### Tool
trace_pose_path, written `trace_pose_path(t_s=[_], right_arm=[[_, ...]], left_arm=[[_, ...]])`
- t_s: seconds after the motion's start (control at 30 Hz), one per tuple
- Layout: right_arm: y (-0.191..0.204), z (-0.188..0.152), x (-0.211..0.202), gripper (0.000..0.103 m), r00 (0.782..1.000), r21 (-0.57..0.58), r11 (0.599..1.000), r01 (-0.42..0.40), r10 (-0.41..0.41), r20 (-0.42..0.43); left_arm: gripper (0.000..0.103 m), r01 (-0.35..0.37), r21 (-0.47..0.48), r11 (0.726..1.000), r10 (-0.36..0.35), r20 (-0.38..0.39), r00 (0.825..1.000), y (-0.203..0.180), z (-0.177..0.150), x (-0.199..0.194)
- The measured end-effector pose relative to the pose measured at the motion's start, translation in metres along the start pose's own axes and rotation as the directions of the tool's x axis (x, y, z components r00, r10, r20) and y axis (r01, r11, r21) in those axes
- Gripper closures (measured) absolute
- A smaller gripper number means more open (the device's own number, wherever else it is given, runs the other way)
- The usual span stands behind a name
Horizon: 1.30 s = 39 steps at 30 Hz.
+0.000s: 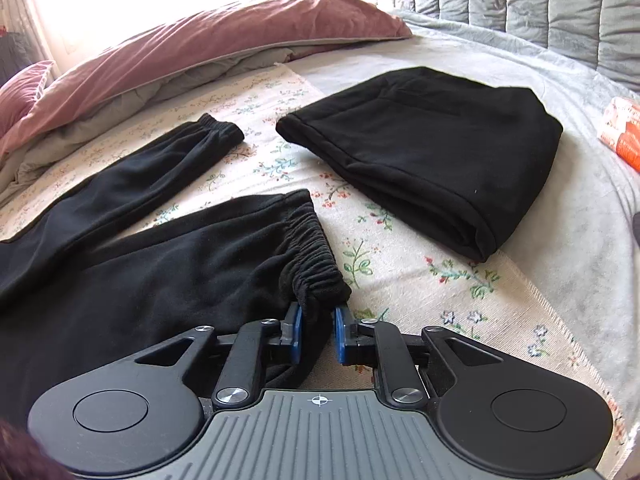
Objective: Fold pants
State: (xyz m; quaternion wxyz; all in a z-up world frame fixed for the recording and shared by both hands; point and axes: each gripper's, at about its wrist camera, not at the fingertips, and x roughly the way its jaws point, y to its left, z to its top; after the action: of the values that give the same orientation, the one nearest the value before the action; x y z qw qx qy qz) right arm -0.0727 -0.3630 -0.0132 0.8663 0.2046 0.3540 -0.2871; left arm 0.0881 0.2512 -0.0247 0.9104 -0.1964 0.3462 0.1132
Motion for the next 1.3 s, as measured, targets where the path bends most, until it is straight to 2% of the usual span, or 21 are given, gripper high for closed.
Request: trace_pose_path(t_s=[0.13,0.23,0.33,0.5,0.57,0.63,0.7,0.73,0.77,0.8,0.87,0.93,1.0,1.07,1.3], right_arm=[[-0.002,0.009,-0.022,0.092,1.000,-0.039,0.999,0.011,-0.010,0.026],[-0.011,0.009,-0.025,0.093,1.000,-0.013,1.000,0.007,-0.007,-0.009],[-0.018,0.004,-0.025,0.093,0.999,-0.003,1.000,0.019,-0.019,-0.039],[-0.015,-0.009,-0.009,0.093,0.992,-0.062,0.996,0.067,-0.074,-0.106],[-0.010,-0.018,0.001,0.091,0.987,-0.099,0.991,0.085,-0.098,-0.126],[-0.003,-0.021,0.002,0.089,0.986,-0.151,0.982,0.111,-0.128,-0.108],[0.000,-0.021,-0.001,0.085,0.986,-0.166,0.979,0.115,-0.132,-0.097],[0.000,-0.020,-0.004,0.076,0.985,-0.166,0.978,0.124,-0.141,-0.094],[0.001,-0.018,-0.007,0.067,0.984,-0.171,0.975,0.141,-0.157,-0.087],[0.002,-0.017,-0.009,0.063,0.982,-0.178,0.972,0.153,-0.169,-0.080],[0.003,-0.014,-0.015,0.053,0.980,-0.186,0.966,0.178,-0.191,-0.055],[0.005,-0.009,-0.021,0.052,0.980,-0.173,0.968,0.183,-0.193,-0.041],[0.007,-0.004,-0.028,0.044,0.982,-0.161,0.970,0.182,-0.189,-0.028],[0.010,0.001,-0.036,0.031,0.983,-0.150,0.971,0.184,-0.186,0.000],[0.017,0.017,-0.059,0.019,0.987,-0.127,0.979,0.159,-0.153,0.057]], left_arm=[[0.091,-0.027,0.040,0.999,0.027,0.013,1.000,0.004,0.010,-0.018],[0.091,-0.055,0.088,0.995,0.053,0.021,0.998,0.004,0.009,-0.027],[0.091,-0.060,0.094,0.994,0.060,0.005,0.998,0.009,0.005,-0.032],[0.090,-0.093,0.141,0.986,0.107,-0.092,0.990,0.013,-0.009,-0.013],[0.090,-0.112,0.190,0.975,0.132,-0.098,0.986,0.009,-0.014,-0.007],[0.088,-0.116,0.232,0.966,0.138,-0.083,0.987,0.003,-0.014,-0.008],[0.075,-0.116,0.252,0.961,0.138,-0.071,0.988,0.001,-0.015,-0.011],[0.069,-0.125,0.251,0.960,0.145,-0.063,0.988,0.000,-0.015,-0.015],[0.055,-0.134,0.259,0.957,0.153,-0.055,0.987,-0.002,-0.015,-0.018],[0.042,-0.135,0.272,0.953,0.152,-0.043,0.987,-0.006,-0.015,-0.022],[0.032,-0.136,0.303,0.943,0.147,-0.015,0.989,-0.014,-0.016,-0.029],[0.026,-0.128,0.326,0.937,0.136,-0.002,0.991,-0.023,-0.017,-0.036],[0.020,-0.107,0.342,0.934,0.112,0.006,0.994,-0.035,-0.016,-0.042],[0.017,-0.078,0.362,0.929,0.079,0.012,0.997,-0.048,-0.016,-0.049],[0.004,0.048,0.428,0.902,-0.053,-0.002,0.999,-0.101,-0.020,-0.065]])
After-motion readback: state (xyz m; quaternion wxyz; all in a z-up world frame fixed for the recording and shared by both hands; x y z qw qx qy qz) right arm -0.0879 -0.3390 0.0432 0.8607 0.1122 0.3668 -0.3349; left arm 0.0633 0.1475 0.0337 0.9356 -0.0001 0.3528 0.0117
